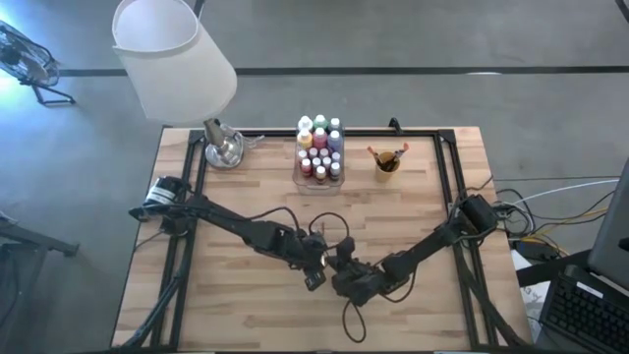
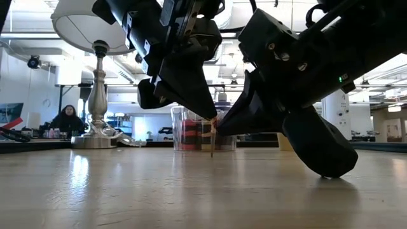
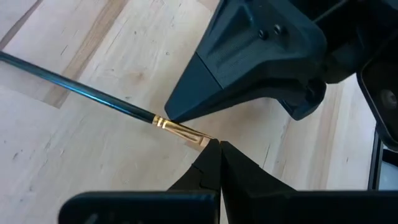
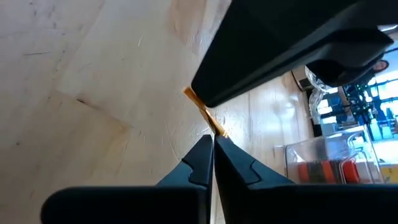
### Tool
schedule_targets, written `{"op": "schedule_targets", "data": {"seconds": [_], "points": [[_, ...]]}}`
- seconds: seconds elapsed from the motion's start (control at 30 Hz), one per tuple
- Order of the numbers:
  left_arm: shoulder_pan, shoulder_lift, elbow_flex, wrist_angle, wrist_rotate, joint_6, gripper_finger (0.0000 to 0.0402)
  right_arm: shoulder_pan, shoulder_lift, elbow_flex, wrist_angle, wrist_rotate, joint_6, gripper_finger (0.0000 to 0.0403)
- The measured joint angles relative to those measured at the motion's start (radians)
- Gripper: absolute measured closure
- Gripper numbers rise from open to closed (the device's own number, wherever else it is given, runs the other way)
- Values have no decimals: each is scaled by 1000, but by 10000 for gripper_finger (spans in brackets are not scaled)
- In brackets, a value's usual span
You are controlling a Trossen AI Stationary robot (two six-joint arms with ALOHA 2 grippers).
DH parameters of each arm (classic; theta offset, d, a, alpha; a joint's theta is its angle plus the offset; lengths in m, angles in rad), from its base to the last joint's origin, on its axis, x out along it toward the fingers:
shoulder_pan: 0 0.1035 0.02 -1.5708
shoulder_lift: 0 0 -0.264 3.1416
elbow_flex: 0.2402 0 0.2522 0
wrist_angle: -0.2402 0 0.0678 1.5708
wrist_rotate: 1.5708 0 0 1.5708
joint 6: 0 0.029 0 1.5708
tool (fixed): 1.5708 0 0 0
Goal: Pick & Place Paint Supplies
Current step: Put the gold paint brush into the cup
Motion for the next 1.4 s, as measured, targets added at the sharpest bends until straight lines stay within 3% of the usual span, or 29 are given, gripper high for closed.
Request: {"op": "schedule_targets", "data": {"seconds": [0.13,0.47,0.63,0.77,0.97,1.23,1.4], "points": [[0,0,0,-2,0,0,401,-3,0,2,1,0,-8,374],[0,0,0,-3,2,0,401,-8,0,4,-24,4,7,279],[0,0,0,-2,11,0,401,-17,0,3,-16,-5,2,255],[0,0,0,-2,16,0,401,-20,0,2,-16,11,19,277],[0,-1,1,-1,18,9,401,-26,0,2,-18,7,11,378],[1,-2,1,0,18,29,396,-26,-1,2,-32,10,35,388],[0,-2,2,-4,16,60,351,-26,-7,2,-49,7,55,388]]}}
